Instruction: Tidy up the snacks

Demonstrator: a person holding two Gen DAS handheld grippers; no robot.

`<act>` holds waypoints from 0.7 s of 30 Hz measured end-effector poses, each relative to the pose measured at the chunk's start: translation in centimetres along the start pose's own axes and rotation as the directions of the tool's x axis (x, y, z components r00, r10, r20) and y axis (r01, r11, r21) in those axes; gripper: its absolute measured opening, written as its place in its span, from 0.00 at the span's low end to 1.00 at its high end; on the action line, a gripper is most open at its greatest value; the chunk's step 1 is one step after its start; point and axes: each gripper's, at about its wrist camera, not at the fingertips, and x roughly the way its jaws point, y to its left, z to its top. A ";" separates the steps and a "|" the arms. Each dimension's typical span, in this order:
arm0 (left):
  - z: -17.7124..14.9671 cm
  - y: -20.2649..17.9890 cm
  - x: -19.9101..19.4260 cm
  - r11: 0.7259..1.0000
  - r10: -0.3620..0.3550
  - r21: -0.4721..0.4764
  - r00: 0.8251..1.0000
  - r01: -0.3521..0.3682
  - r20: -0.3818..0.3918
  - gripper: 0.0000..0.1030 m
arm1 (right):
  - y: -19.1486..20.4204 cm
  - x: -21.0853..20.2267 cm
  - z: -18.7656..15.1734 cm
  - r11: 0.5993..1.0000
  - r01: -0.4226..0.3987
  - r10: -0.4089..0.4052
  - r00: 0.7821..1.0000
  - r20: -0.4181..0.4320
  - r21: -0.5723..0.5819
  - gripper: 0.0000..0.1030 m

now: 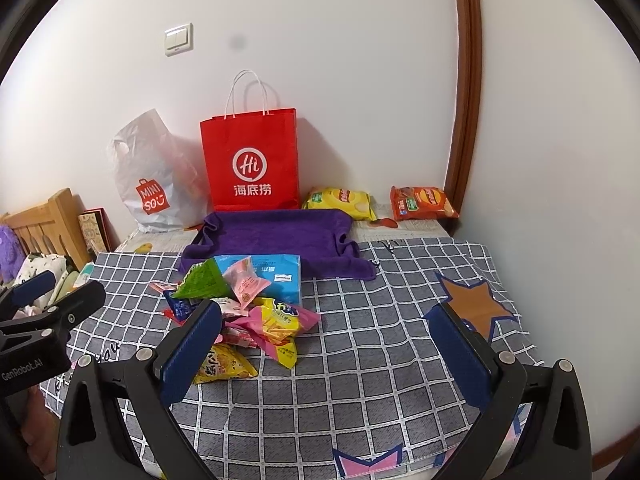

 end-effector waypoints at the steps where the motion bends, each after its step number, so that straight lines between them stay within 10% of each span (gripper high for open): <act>1: 0.0 0.0 0.1 1.000 0.000 0.002 1.000 0.000 -0.003 0.99 | 0.0 0.0 0.0 1.000 0.001 -0.001 1.000 0.001 -0.001 1.00; 21: 0.5 2.6 3.3 0.998 -0.024 -0.056 0.999 0.022 -0.031 0.98 | 1.0 2.6 0.7 1.000 0.022 -0.023 1.000 0.014 0.014 1.00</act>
